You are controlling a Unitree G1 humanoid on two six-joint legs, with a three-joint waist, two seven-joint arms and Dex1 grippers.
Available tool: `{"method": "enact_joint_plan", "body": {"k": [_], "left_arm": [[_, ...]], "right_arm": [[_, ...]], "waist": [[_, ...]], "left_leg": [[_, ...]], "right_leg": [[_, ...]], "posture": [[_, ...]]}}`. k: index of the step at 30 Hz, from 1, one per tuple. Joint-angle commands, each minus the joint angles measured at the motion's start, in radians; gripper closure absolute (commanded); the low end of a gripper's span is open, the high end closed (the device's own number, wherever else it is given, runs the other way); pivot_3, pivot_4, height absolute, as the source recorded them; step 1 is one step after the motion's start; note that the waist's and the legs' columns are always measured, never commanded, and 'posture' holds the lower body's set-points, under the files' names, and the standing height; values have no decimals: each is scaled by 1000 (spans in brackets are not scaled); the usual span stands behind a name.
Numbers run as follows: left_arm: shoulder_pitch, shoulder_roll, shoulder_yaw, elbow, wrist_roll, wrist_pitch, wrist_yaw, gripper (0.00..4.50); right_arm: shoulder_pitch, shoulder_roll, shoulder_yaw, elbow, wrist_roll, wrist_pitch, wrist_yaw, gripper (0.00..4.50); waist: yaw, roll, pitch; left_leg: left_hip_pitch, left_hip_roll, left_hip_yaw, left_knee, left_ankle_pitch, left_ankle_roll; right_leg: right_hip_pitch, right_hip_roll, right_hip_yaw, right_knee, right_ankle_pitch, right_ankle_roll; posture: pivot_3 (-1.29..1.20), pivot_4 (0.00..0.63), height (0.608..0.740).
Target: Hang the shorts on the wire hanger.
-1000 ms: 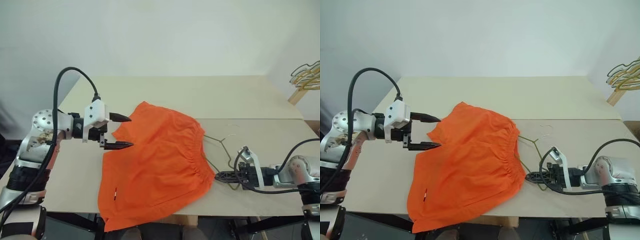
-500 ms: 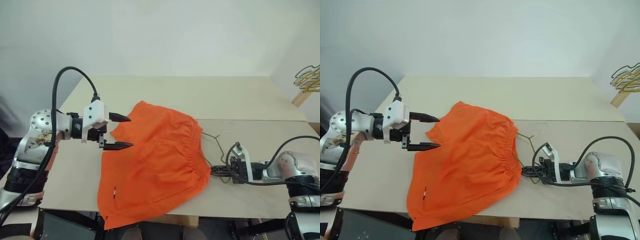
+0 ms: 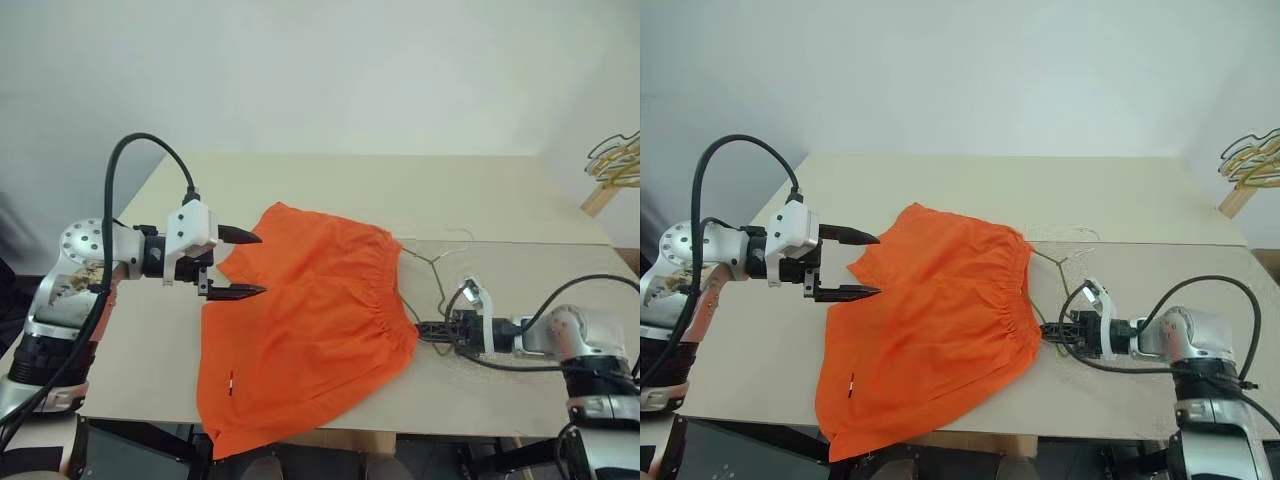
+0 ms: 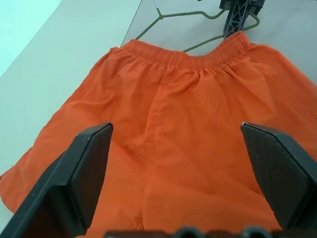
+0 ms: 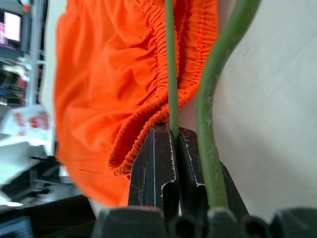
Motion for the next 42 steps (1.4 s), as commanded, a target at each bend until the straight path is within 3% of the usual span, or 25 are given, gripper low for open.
{"method": "enact_joint_plan", "body": {"k": [1,8,14,22,28,32,37,40,42], "left_arm": [[-24,5,10,1,0,-24,3,19],[-111,-30,-29,95,31,-77,-8,19],[-327,-85,-61,332,84,-201,-49,19],[-641,-181,-127,678,117,-398,-270,19],[-739,-153,-429,751,12,-503,-301,19],[-796,-205,-523,865,86,-609,-301,19],[-831,-201,-657,933,169,-723,-301,19],[-836,-198,-709,957,177,-761,-301,621],[-838,-206,-715,975,188,-772,-301,1320]], "right_arm": [[56,-19,-17,-167,-57,-177,-29,4500],[143,-27,10,-397,-271,-571,-122,4500],[172,-106,77,-503,-402,-819,-42,4500],[68,-195,141,-586,-378,-759,89,4500],[-26,-245,205,-607,-379,-673,156,4500],[-52,-259,240,-602,-408,-666,167,4500],[-71,-268,263,-596,-424,-664,183,4500],[-87,-273,270,-590,-430,-657,195,4500],[-94,-274,273,-587,-434,-654,201,4500]], "waist": [[0,0,0],[-2,0,0],[-7,0,0],[-62,0,-1],[-117,0,-1],[-137,0,-1],[-143,0,-1],[-142,0,-1],[-140,0,-1]], "left_leg": [[0,0,0,0,0,0],[-1,0,0,0,0,0],[-4,0,1,1,0,-1],[-6,0,0,2,1,-1],[-6,0,-1,2,1,-1],[-6,0,-2,3,0,-1],[-5,0,-2,3,0,-1],[-5,0,-2,3,0,-1],[-6,0,-2,3,0,-1]], "right_leg": [[0,0,0,0,0,0],[-1,0,0,0,0,0],[-4,0,0,0,0,0],[-4,0,-1,-2,0,0],[-4,0,-1,-1,0,0],[-4,-1,0,-1,0,0],[-4,0,0,-1,0,0],[-4,0,0,-1,0,0],[-4,0,0,-1,0,0]], "posture": [[13,0,740],[-14,0,740],[-87,0,740],[-150,0,740],[-164,0,740],[-163,0,740],[-162,0,740],[-163,0,740],[-161,0,740]]}}
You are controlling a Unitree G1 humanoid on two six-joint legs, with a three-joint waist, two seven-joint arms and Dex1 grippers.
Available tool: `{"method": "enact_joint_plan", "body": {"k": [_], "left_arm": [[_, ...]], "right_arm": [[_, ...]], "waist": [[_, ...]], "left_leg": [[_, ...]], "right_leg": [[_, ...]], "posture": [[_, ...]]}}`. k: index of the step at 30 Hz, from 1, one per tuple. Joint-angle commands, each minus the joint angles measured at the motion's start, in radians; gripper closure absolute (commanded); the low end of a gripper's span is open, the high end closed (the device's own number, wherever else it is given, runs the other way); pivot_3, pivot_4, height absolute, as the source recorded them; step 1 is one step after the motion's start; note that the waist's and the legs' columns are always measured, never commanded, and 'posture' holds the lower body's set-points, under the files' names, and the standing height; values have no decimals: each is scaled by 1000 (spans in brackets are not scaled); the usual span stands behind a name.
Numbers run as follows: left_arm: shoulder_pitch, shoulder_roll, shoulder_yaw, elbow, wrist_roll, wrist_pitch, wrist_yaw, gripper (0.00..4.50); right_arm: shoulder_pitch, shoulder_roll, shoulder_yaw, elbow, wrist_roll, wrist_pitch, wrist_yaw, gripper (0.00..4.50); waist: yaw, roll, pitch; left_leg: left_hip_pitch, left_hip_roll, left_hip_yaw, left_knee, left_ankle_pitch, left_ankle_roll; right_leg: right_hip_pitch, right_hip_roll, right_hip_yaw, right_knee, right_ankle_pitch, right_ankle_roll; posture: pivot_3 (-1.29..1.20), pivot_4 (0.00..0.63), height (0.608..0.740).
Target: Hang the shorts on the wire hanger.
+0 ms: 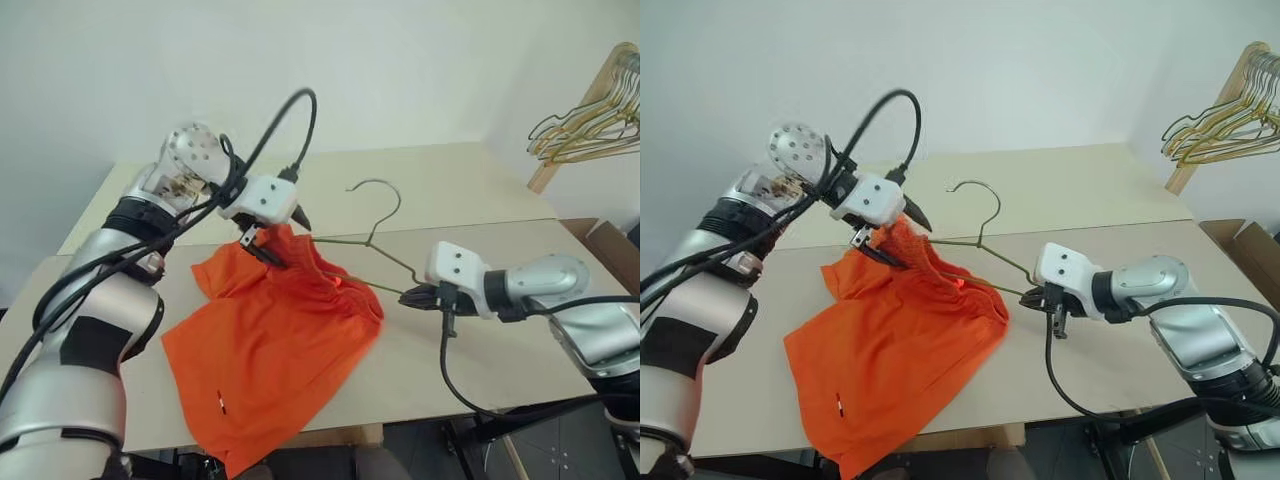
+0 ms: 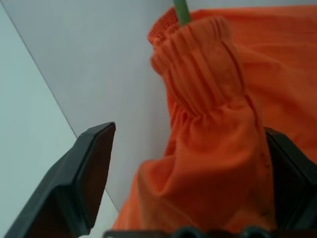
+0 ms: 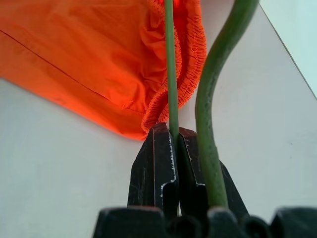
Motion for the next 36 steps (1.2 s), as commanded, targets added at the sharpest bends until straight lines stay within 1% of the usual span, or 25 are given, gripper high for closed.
{"method": "enact_joint_plan", "body": {"k": [1,2,4,8,10,16,18,21,22,24,26,27,28,32,34,36], "left_arm": [[-36,2,-2,28,16,-31,-4,1593],[-35,-5,3,35,23,-35,-4,1996],[-32,-15,14,48,50,-40,-4,2571],[-26,-37,49,74,106,-61,-4,3930],[-26,-41,52,81,123,-66,-4,4461],[-26,-47,67,92,138,-57,-4,4491],[-23,-59,103,100,152,-40,-4,4491],[-14,-71,148,107,163,-10,-4,4491],[-11,-72,162,108,168,-1,-4,4500],[-3,-74,191,113,176,22,-4,4500],[5,-74,213,114,181,44,-4,4500],[10,-73,222,115,185,52,-4,4500],[16,-72,228,115,189,60,-4,4500],[38,-63,232,112,198,69,-4,4500],[42,-66,239,113,194,86,-4,4500],[42,-72,247,119,199,98,-4,4500]], "right_arm": [[-34,-17,-15,-14,1,5,16,4500],[-39,-15,-15,-13,3,10,16,4500],[-49,-12,-14,-10,4,16,17,4500],[-59,-8,-13,-3,2,24,14,4500],[-63,-7,-12,-1,0,29,14,4500],[-78,-2,-23,-2,9,44,12,4500],[-73,8,-36,-7,-1,11,-6,4500],[-74,14,-56,-13,-9,26,-45,4500],[-67,7,-65,-21,-6,28,-45,3913],[-24,-24,-93,-48,-6,30,-44,3371],[21,-46,-134,-68,1,35,-49,2673],[44,-51,-163,-78,13,47,-57,2246],[74,-56,-201,-93,26,57,-63,1987],[190,-55,-355,-152,75,115,-108,636],[236,-41,-432,-174,103,153,-139,83],[290,-26,-527,-205,148,190,-150,37]], "waist": [[2,0,0],[2,0,0],[3,0,0],[3,0,0],[1,0,0],[1,0,0],[1,0,0],[0,0,0],[0,0,0],[1,0,0],[3,0,0],[3,0,0],[2,0,0],[3,0,0],[1,0,0],[0,0,0]], "left_leg": [[0,0,0,0,0,0],[0,0,0,0,0,0],[0,0,0,0,0,0],[0,0,0,0,0,0],[0,0,0,0,0,0],[0,0,0,0,0,0],[0,0,0,0,0,0],[0,0,0,0,0,0],[0,0,0,0,0,0],[0,0,0,0,0,0],[-1,0,-1,0,0,0],[-1,0,-1,0,0,0],[-1,0,-1,0,0,0],[-1,0,-1,1,0,0],[-1,0,-1,1,0,0],[-1,0,-1,1,0,0]], "right_leg": [[0,0,0,0,0,0],[0,0,0,0,0,0],[0,0,0,0,0,0],[0,0,0,0,0,0],[0,0,-1,0,0,0],[0,0,0,0,0,0],[0,0,0,1,0,0],[0,0,0,1,0,0],[-1,0,0,1,0,0],[-1,0,-1,1,0,0],[-1,0,-1,0,0,0],[-1,0,-1,0,0,0],[-1,0,-1,0,0,0],[-1,0,-1,2,0,0],[-1,0,-1,2,0,0],[-1,0,-1,2,0,0]], "posture": [[-161,0,740],[-161,0,740],[-160,0,740],[-158,0,740],[-159,0,740],[-164,0,740],[-169,0,740],[-174,0,740],[-176,0,740],[-181,0,740],[-182,0,740],[-179,0,740],[-178,0,740],[-186,0,740],[-192,0,740],[-195,0,740]]}}
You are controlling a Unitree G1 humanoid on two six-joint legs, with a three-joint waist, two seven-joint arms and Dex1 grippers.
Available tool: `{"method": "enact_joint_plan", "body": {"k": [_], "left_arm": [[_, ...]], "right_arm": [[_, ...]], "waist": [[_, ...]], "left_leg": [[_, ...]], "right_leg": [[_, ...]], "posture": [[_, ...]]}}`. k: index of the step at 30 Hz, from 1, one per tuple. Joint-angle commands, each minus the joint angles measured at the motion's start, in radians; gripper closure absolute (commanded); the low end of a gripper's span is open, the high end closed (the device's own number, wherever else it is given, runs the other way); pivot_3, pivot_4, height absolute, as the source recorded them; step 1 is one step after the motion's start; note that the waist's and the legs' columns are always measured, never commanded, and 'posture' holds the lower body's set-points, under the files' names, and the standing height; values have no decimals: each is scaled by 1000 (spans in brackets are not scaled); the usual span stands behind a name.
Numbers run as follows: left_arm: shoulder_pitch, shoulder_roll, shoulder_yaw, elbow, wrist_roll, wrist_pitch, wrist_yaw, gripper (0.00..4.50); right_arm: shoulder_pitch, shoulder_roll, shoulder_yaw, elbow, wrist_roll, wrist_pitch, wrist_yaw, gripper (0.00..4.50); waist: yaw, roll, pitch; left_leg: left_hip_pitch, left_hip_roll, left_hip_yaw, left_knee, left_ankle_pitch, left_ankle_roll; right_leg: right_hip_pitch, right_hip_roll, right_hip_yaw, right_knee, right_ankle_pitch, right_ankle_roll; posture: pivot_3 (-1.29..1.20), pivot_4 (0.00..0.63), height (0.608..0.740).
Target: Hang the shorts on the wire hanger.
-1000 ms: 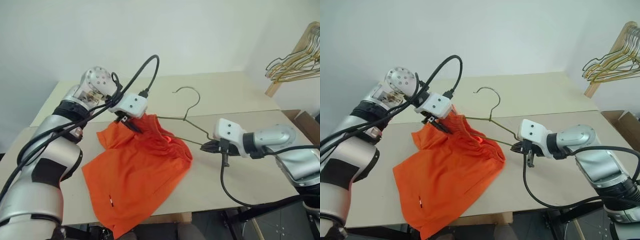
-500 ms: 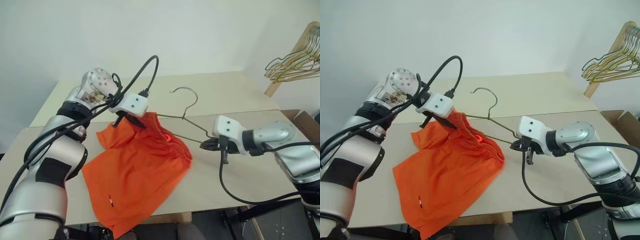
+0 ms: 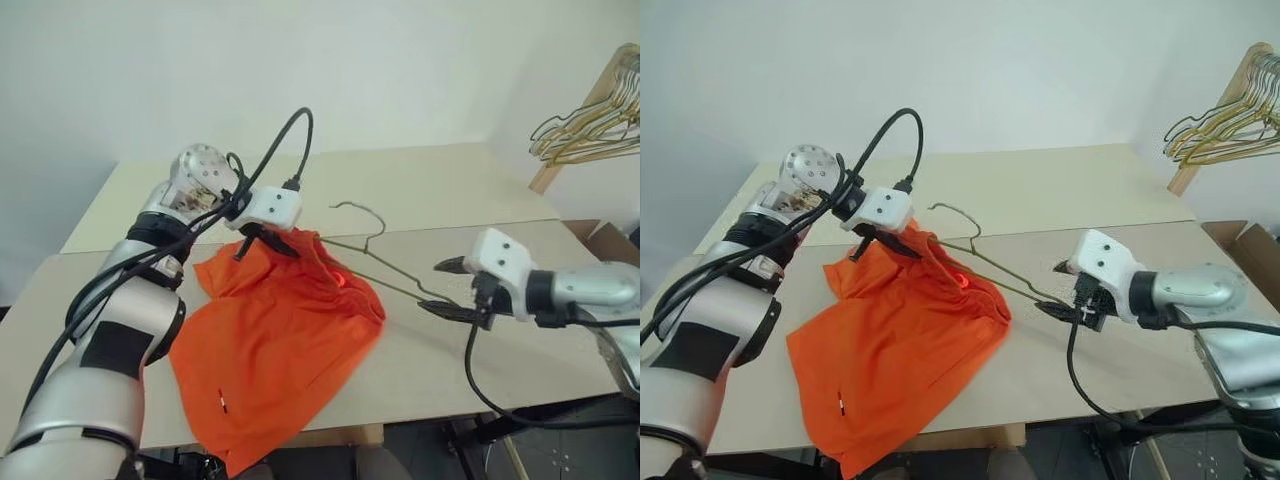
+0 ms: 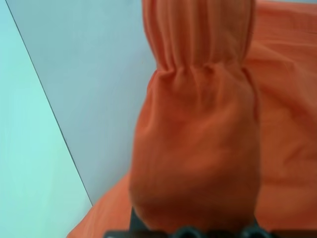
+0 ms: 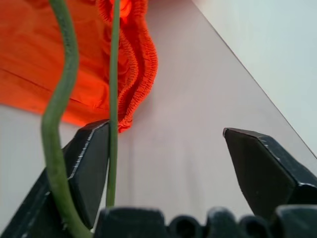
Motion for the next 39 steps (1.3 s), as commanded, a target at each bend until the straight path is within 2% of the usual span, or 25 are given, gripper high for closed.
{"method": "enact_joint_plan", "body": {"k": [1,6,8,10,12,14,17,19,24,28,34,37,38,39], "left_arm": [[-7,28,38,21,20,25,-4,4500],[-8,17,55,40,31,52,-4,4500],[-10,11,66,51,35,62,-4,4500],[-18,0,85,64,39,78,-3,4500],[-30,-11,105,76,42,103,1,4500],[-39,-19,122,83,46,116,4,4500],[-53,-29,151,88,45,150,10,4500],[-58,-27,162,88,49,157,4,4500],[-62,-25,177,89,64,165,-2,4500],[-64,-27,183,86,73,170,-4,4500],[-63,-23,185,85,74,172,-4,4500],[-61,-19,185,81,76,172,-4,4500],[-61,-18,185,81,75,172,-4,4500],[-61,-16,186,81,75,172,-4,4500]], "right_arm": [[61,16,-214,-55,78,83,-35,37],[128,90,-433,-119,247,165,-49,37],[193,125,-526,-161,354,189,-15,37],[275,143,-561,-210,418,185,14,37],[353,165,-534,-262,451,173,11,37],[419,167,-448,-305,405,150,-26,37],[453,210,-231,-309,291,116,-151,37],[404,300,-64,-239,199,81,-267,37],[227,474,151,-27,69,25,-415,37],[136,567,201,115,41,-20,-446,37],[69,619,274,232,0,-75,-442,37],[53,637,285,287,-15,-116,-433,574],[51,638,285,291,-13,-119,-428,991],[49,638,282,291,-9,-121,-424,1203]], "waist": [[-2,0,0],[0,0,0],[3,0,0],[3,0,0],[1,0,0],[-2,0,-1],[-7,-3,-4],[-13,-4,-6],[-25,-4,-7],[-24,-4,-7],[-25,-4,-7],[-25,-4,-7],[-24,-4,-7],[-25,-4,-7]], "left_leg": [[0,0,0,0,0,0],[1,0,0,0,0,0],[1,0,0,0,0,0],[1,0,0,0,-1,1],[0,0,0,0,-1,1],[1,0,0,1,-1,1],[2,0,1,2,-1,1],[2,0,1,2,-1,1],[2,0,0,2,-1,1],[2,0,-1,2,-1,1],[2,-1,-2,2,-1,1],[2,-1,-3,3,-1,1],[3,-1,-3,3,-1,1],[2,-1,-3,3,-1,1]], "right_leg": [[0,0,0,0,0,0],[0,0,1,2,0,0],[0,0,0,3,0,0],[1,0,0,3,0,0],[1,0,0,2,0,0],[1,0,0,3,0,0],[1,1,1,4,0,0],[1,1,2,4,0,1],[1,1,3,4,0,1],[0,1,1,6,0,1],[0,0,1,6,0,1],[0,0,1,9,0,1],[0,0,1,9,0,1],[0,0,1,9,0,1]], "posture": [[-199,0,740],[-211,0,740],[-215,0,740],[-216,0,740],[-214,0,740],[-211,0,740],[-200,0,740],[-194,0,740],[-188,0,740],[-180,0,740],[-168,0,740],[-155,0,740],[-154,0,740],[-153,0,740]]}}
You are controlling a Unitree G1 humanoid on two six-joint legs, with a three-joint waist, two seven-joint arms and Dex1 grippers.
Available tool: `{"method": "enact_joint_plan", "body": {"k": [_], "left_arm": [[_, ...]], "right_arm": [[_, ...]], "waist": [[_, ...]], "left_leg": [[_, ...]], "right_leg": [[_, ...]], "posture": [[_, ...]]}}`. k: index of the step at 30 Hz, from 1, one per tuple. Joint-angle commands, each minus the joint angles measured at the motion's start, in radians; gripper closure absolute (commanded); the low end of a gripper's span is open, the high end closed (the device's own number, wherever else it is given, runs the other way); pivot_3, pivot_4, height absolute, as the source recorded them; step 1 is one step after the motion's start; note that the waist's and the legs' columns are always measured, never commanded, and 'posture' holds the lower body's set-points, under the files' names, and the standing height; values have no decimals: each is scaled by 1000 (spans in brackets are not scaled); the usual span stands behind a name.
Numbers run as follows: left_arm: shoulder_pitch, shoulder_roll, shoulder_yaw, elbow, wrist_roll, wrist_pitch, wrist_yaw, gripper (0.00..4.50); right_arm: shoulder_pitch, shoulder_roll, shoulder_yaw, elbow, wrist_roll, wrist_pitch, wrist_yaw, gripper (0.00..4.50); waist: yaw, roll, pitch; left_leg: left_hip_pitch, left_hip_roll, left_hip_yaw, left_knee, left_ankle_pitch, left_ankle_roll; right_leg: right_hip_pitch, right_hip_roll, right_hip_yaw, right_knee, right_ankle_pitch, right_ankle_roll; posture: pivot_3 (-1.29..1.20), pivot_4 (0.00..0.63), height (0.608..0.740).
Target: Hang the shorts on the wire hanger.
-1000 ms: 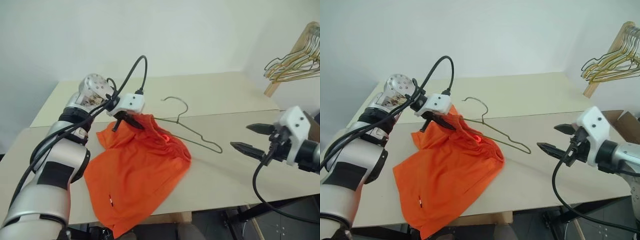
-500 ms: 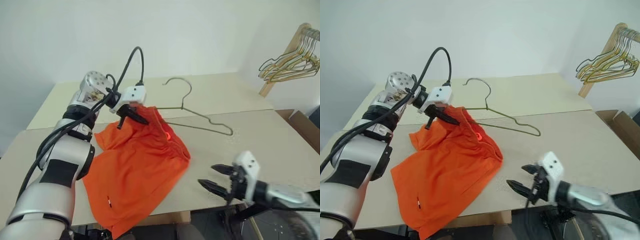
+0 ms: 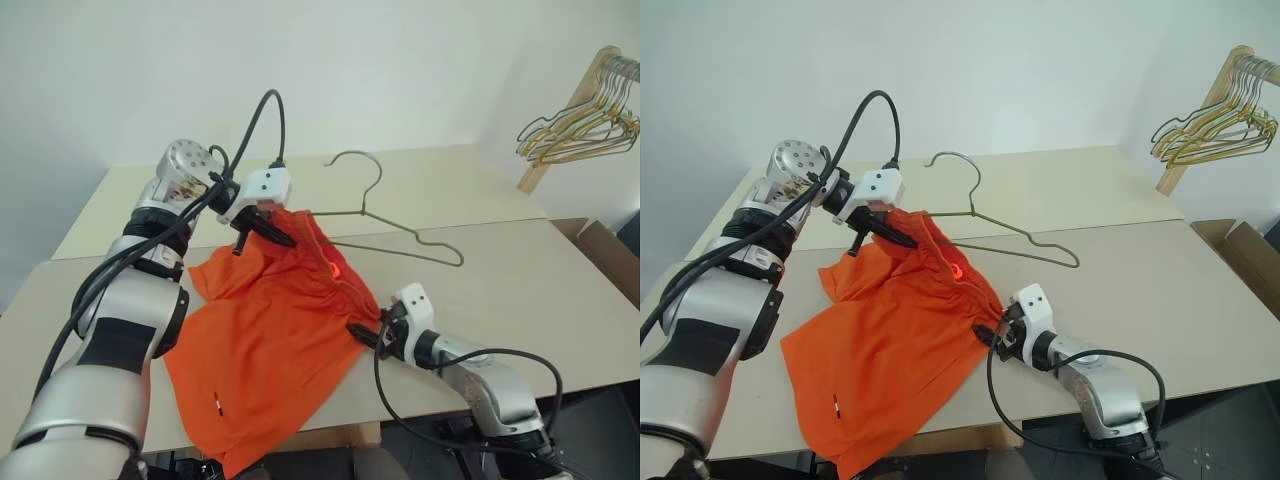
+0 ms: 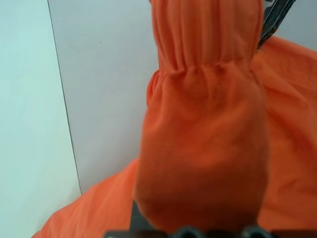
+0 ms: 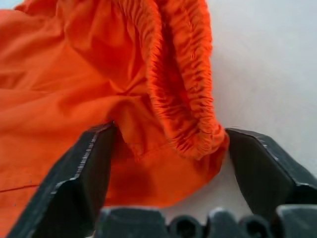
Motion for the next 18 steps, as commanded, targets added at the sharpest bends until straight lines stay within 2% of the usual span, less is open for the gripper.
{"method": "enact_joint_plan", "body": {"k": [1,8,10,15,18], "left_arm": [[-33,18,29,-14,-1,3,-4,4500],[-30,26,38,-12,6,0,-3,4500],[-27,28,40,-13,7,2,-2,4500],[-12,37,47,-13,12,-1,3,4500],[17,66,38,-25,-2,-2,-3,4500]], "right_arm": [[-22,0,-14,-10,7,-45,20,1531],[-11,-11,-52,-19,30,-42,31,3928],[-2,-13,-76,-31,49,-36,36,4475],[21,-29,-115,-66,77,-29,47,4475],[26,-40,-189,-107,146,15,44,4475]], "waist": [[0,0,0],[0,0,0],[0,0,0],[0,0,0],[-4,0,0]], "left_leg": [[0,0,0,0,0,0],[0,0,-6,1,0,0],[0,0,-7,1,0,0],[0,-1,-8,1,0,0],[0,-1,-8,1,0,0]], "right_leg": [[0,0,0,0,0,0],[0,0,0,1,0,0],[0,0,0,1,0,0],[0,0,-1,1,0,0],[0,0,-1,2,0,0]], "posture": [[-152,0,740],[-152,0,740],[-152,0,740],[-160,0,740],[-166,0,740]]}}
